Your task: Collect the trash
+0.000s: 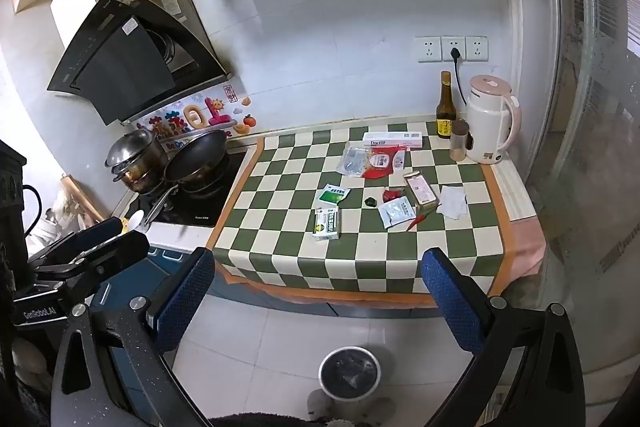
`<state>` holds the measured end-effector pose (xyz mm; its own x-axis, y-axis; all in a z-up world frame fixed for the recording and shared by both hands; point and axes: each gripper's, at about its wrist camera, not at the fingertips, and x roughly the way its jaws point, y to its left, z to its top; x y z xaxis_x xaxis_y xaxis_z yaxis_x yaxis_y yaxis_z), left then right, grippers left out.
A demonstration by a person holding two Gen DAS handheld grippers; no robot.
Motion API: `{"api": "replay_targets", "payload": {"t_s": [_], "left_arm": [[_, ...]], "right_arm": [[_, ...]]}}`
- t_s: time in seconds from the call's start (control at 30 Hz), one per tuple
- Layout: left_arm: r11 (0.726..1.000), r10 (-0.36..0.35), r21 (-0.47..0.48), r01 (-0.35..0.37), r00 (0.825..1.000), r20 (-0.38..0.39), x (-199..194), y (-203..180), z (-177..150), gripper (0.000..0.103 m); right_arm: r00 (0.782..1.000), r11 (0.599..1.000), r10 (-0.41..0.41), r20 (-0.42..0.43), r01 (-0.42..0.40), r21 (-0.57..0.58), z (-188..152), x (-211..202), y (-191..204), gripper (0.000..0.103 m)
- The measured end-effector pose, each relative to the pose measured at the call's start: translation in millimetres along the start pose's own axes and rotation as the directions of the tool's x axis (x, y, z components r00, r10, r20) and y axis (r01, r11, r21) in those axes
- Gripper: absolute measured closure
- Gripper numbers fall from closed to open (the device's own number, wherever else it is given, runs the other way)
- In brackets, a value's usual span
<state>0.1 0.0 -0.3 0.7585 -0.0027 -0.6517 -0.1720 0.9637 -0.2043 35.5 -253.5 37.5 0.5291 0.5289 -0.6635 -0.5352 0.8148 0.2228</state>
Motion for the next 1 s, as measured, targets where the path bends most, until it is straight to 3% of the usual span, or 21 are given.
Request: {"api": "replay_targets", "payload": {"t_s": [0.37,1.0], "left_arm": [[1.0,-0.019,-0.001,0.019,1.0,-0.021,9.8,-2.0,-10.5,0.0],[0.999,-0.034,-0.018,0.032,0.996,-0.078,34.4,-2.0,1.8,0.0]], "right_arm": [[0.999,1.0,0.0,-0.033,0.0,0.0,-9.0,6.9,-1.1,0.0],[0.998,1.0,0.011,-0.064,-0.011,0.01,-6.0,32.7,-10.8,0.0]]}}
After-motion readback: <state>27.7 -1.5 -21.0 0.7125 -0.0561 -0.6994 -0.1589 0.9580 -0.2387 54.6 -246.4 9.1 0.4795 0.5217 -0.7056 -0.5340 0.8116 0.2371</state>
